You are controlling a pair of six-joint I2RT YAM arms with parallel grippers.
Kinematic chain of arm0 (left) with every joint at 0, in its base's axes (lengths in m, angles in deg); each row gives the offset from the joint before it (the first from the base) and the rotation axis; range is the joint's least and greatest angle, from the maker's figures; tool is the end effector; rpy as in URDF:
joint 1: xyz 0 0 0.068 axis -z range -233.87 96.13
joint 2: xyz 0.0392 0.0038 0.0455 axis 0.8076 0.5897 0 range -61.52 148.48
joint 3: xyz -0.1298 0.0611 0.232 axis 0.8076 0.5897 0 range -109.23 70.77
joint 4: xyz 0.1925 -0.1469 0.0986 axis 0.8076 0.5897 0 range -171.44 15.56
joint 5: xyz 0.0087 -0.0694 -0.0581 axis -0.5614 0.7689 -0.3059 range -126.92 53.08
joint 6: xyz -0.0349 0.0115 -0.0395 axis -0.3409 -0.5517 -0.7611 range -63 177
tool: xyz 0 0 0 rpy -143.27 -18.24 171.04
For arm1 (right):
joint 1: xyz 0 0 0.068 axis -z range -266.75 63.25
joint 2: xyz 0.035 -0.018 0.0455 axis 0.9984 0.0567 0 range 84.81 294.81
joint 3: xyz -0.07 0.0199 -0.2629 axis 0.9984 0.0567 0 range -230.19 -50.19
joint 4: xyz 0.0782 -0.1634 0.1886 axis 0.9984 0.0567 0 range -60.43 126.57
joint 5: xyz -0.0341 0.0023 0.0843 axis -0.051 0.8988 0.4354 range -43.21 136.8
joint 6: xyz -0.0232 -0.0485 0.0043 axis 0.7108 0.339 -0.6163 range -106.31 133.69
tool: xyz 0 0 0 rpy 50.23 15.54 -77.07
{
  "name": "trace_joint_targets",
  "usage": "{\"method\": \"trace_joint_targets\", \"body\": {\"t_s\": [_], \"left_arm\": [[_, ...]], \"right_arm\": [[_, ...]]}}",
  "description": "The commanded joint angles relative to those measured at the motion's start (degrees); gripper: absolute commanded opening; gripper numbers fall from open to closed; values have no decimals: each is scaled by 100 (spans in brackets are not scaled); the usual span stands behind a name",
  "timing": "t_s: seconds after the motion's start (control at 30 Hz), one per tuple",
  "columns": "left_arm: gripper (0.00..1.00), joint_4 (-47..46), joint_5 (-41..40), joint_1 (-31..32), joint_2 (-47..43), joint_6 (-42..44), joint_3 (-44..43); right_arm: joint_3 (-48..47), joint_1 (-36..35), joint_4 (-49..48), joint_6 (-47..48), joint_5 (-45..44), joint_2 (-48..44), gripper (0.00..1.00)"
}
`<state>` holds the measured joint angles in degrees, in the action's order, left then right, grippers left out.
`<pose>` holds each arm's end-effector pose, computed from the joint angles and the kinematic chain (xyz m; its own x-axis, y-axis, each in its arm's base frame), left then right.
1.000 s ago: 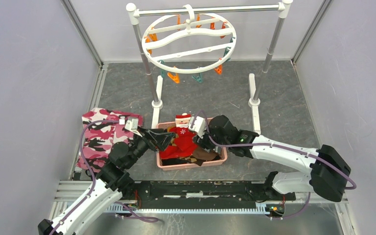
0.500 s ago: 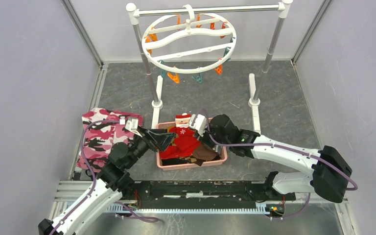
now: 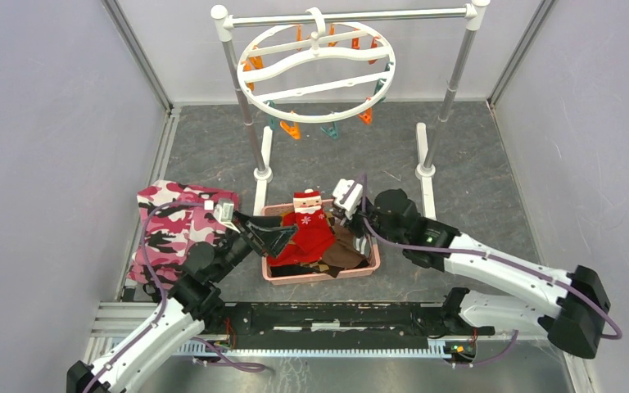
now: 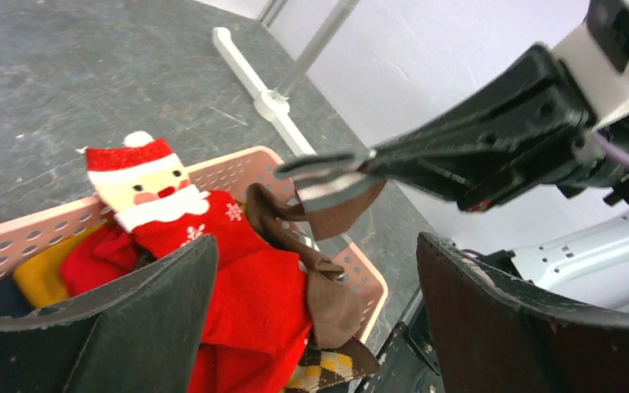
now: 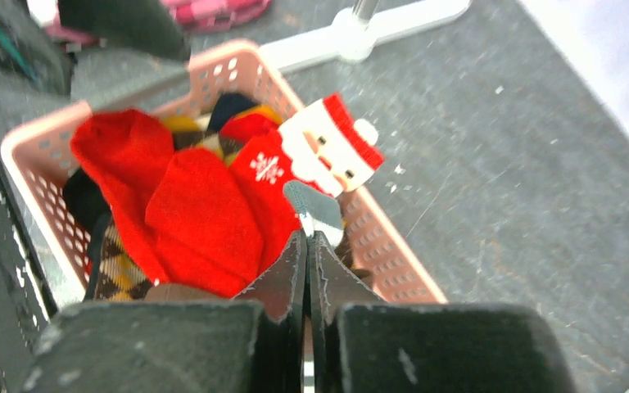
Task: Clip the socks to the hanger
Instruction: Pick up the sock from the bin.
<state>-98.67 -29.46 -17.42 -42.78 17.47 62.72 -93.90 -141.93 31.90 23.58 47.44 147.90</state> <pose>0.1023 -0.0813 0.2242 -0.3702 -0.5111 -0.7757 0.5926 0.5131 -0.6209 0.1443 0.2083 0.2836 -0.0660 -0.3959 -0.9159 -0.8509 0.5017 -0.1556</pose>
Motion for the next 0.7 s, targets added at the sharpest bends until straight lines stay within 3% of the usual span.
{"method": "trace_joint_targets", "body": {"t_s": [0.0,0.33,0.67], "left_arm": [[96,-1575,505,-18,177,218,280],[98,-3876,1291,-23,1342,748,461],[85,-5262,2117,-15,2667,991,216]], "right_arm": [[-292,69,-557,-16,-298,-428,0],[-622,77,-755,45,807,-609,1],[-784,76,-831,40,1637,-743,0]]}}
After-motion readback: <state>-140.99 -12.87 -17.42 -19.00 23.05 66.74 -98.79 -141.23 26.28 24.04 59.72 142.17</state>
